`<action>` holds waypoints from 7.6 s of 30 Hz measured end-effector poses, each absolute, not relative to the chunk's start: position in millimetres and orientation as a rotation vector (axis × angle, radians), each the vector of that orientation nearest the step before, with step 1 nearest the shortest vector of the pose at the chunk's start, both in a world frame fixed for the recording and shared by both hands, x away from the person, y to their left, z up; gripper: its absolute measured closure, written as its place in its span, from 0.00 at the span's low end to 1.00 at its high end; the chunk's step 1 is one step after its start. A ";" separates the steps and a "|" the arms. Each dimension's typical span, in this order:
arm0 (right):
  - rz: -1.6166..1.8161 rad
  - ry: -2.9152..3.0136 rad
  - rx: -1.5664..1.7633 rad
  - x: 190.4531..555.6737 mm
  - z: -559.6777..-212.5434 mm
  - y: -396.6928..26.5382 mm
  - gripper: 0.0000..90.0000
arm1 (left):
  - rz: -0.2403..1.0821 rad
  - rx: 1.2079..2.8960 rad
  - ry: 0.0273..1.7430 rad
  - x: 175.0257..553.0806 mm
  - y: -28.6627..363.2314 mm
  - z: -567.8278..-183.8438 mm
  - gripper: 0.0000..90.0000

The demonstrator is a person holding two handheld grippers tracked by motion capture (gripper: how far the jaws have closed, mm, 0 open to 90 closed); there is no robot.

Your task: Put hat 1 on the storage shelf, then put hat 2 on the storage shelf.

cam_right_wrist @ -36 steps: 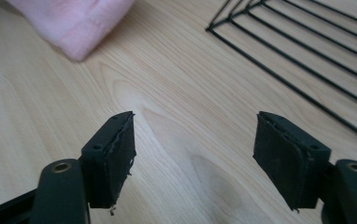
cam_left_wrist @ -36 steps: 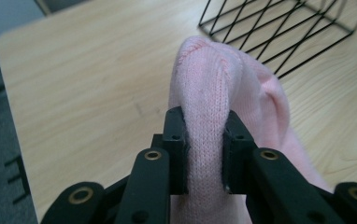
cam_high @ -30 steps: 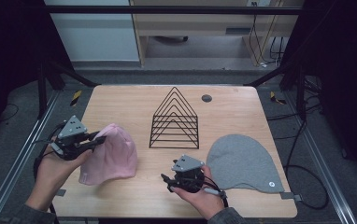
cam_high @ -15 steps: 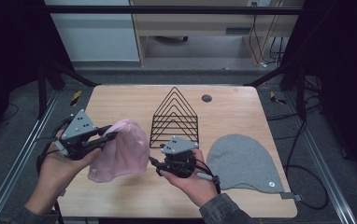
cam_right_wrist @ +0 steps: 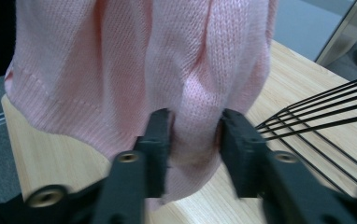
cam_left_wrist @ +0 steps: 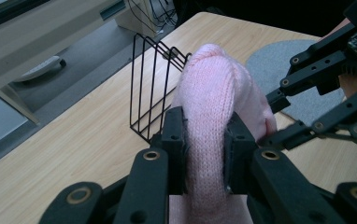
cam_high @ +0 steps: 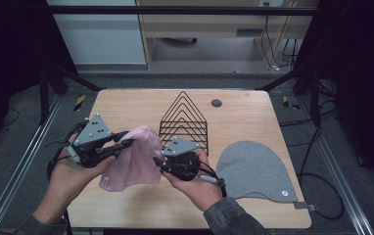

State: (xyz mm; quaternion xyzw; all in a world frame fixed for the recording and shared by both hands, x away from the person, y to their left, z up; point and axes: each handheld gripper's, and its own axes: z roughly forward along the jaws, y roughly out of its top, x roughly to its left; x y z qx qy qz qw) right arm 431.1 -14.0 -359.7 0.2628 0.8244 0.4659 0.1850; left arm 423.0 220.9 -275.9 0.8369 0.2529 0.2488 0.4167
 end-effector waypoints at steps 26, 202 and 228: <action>1.352 2.337 0.704 445.2 -293.5 -68.1 0.93 | 0.549 2.017 0.628 446.8 201.9 -247.1 0.81; 1.067 2.322 0.932 520.5 -376.3 -137.8 0.41 | 0.469 1.984 0.691 536.3 166.9 -365.9 0.27; 0.832 2.186 1.277 532.4 -404.4 -252.8 0.28 | 0.465 2.079 0.872 492.0 226.1 -424.6 0.06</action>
